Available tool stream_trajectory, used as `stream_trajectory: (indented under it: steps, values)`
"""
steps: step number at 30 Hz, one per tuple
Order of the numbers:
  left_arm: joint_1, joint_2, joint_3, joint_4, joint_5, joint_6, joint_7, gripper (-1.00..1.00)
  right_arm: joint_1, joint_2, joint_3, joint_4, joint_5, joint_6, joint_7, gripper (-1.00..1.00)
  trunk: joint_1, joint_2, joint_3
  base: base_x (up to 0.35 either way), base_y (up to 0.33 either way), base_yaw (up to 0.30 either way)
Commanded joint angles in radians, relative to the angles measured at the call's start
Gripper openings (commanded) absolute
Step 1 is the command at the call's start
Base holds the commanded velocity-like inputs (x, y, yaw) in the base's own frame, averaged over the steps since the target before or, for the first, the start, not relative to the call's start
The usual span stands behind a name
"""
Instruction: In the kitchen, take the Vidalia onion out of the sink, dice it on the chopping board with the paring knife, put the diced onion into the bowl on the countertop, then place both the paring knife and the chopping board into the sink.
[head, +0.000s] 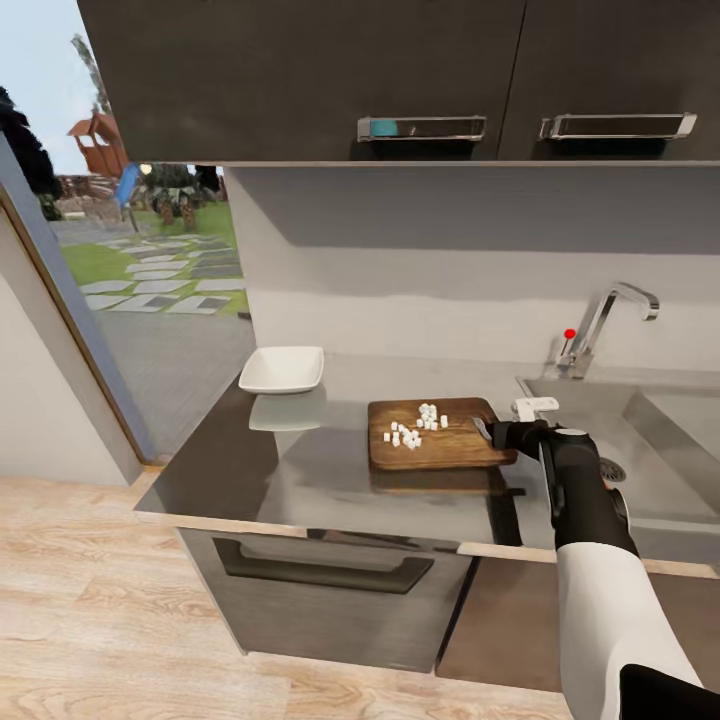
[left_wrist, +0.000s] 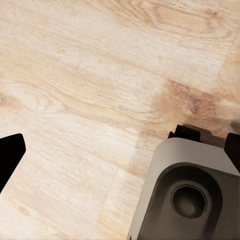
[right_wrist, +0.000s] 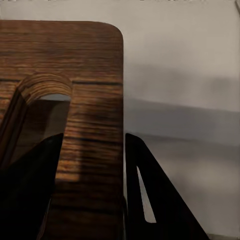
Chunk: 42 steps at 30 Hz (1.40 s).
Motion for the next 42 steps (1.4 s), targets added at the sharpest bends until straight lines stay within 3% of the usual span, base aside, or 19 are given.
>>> stream_trajectory:
  steps: [1, 6, 12, 16, 27, 42]
  values:
    - [-0.002, -0.001, -0.008, 0.004, 0.006, -0.006, 0.002, 1.00, -0.001, 0.001, -0.004, -0.002, 0.009, 0.002, 0.009, -1.00, 0.000, -0.001, -0.001, 0.000, 0.000, 0.000]
    - [-0.002, -0.001, -0.008, 0.004, 0.006, -0.006, 0.002, 1.00, -0.002, 0.000, -0.004, -0.016, 0.009, 0.007, 0.005, -1.00, 0.000, -0.001, -0.001, 0.000, 0.000, 0.000]
    - [-0.002, -0.002, -0.008, 0.004, 0.006, -0.006, 0.002, 1.00, -0.002, 0.000, -0.001, -0.126, 0.009, 0.093, 0.004, -1.00, 0.000, -0.001, -0.001, 0.000, 0.000, 0.000]
    - [-0.002, -0.002, -0.008, 0.004, 0.006, -0.006, 0.002, 1.00, -0.003, 0.000, 0.052, -0.146, 0.010, 0.121, 0.002, -1.00, 0.000, -0.001, -0.001, 0.000, 0.000, 0.000]
    - [-0.002, -0.002, -0.008, 0.004, 0.006, -0.006, 0.002, 1.00, -0.008, 0.000, 0.098, -0.173, 0.010, 0.149, -0.001, -1.00, 0.000, -0.001, -0.001, 0.000, 0.000, 0.000]
    - [-0.002, -0.002, -0.008, 0.004, 0.006, -0.005, 0.002, 1.00, -0.008, 0.000, 0.099, -0.207, 0.010, 0.189, 0.000, -1.00, -0.057, 0.104, 0.046, 0.000, 0.000, 0.000]
